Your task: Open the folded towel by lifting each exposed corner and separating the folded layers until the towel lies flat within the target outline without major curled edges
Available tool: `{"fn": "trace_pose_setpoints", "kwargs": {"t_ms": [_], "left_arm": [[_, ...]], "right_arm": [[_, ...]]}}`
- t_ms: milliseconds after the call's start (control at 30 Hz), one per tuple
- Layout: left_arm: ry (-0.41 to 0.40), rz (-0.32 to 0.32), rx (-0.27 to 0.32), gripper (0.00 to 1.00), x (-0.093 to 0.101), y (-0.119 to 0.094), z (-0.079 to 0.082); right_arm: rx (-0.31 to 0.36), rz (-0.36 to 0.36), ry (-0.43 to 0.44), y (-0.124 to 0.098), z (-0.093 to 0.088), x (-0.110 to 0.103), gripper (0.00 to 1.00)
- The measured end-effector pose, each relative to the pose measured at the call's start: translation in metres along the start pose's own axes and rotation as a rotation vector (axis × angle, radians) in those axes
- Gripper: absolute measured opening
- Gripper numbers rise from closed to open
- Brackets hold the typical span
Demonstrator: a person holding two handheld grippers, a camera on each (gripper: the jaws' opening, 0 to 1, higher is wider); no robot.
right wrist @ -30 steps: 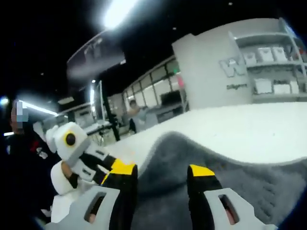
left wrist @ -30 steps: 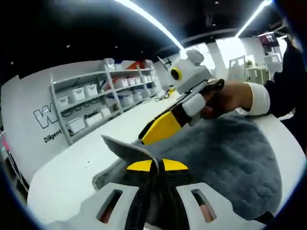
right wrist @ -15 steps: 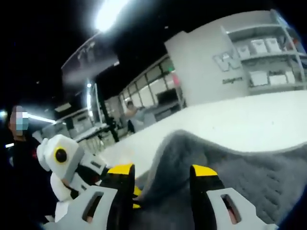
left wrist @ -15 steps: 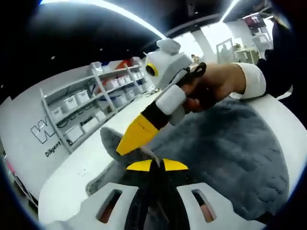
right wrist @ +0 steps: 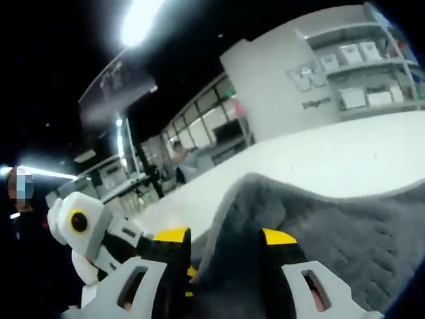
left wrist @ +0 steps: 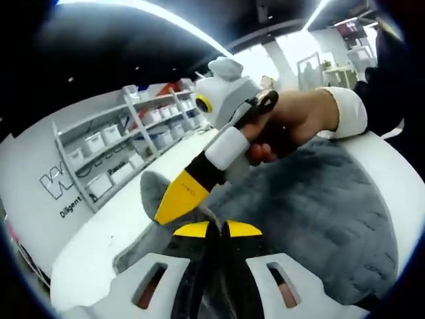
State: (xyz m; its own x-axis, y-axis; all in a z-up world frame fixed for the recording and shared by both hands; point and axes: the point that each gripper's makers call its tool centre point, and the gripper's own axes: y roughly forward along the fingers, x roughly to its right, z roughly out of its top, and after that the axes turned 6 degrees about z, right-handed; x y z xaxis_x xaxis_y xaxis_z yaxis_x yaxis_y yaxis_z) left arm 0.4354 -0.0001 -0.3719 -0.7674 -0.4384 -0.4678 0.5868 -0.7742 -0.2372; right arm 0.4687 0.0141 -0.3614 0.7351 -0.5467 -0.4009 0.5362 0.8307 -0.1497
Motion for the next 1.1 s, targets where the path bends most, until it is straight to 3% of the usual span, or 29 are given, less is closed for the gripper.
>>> {"fn": "trace_pose_setpoints", "kwargs": {"t_ms": [133, 267, 433, 767, 933, 1033, 1100], "left_arm": [[-0.027, -0.008, 0.02, 0.08, 0.0, 0.0, 0.003], [-0.037, -0.018, 0.028, 0.11, 0.002, 0.0, 0.004], [-0.068, -0.048, 0.065, 0.13, 0.005, -0.002, 0.011], [-0.17, 0.02, 0.134, 0.18, -0.026, -0.02, 0.022], [-0.206, 0.075, 0.109, 0.22, -0.046, -0.023, 0.008], [-0.262, 0.108, 0.039, 0.31, -0.054, -0.019, -0.011], [-0.297, 0.107, -0.002, 0.34, -0.049, -0.02, -0.02]], "right_arm": [[0.002, -0.004, 0.013, 0.0, -0.001, 0.003, 0.34], [0.003, -0.002, 0.021, -0.003, -0.001, 0.003, 0.22], [-0.003, -0.025, -0.016, -0.006, 0.001, 0.009, 0.15], [0.001, -0.042, -0.008, -0.017, 0.004, 0.022, 0.04], [0.0, -0.053, -0.016, -0.02, 0.006, 0.026, 0.0], [-0.016, -0.082, -0.062, -0.025, 0.006, 0.031, 0.0], [-0.021, -0.091, -0.08, -0.027, 0.006, 0.033, 0.0]]}}
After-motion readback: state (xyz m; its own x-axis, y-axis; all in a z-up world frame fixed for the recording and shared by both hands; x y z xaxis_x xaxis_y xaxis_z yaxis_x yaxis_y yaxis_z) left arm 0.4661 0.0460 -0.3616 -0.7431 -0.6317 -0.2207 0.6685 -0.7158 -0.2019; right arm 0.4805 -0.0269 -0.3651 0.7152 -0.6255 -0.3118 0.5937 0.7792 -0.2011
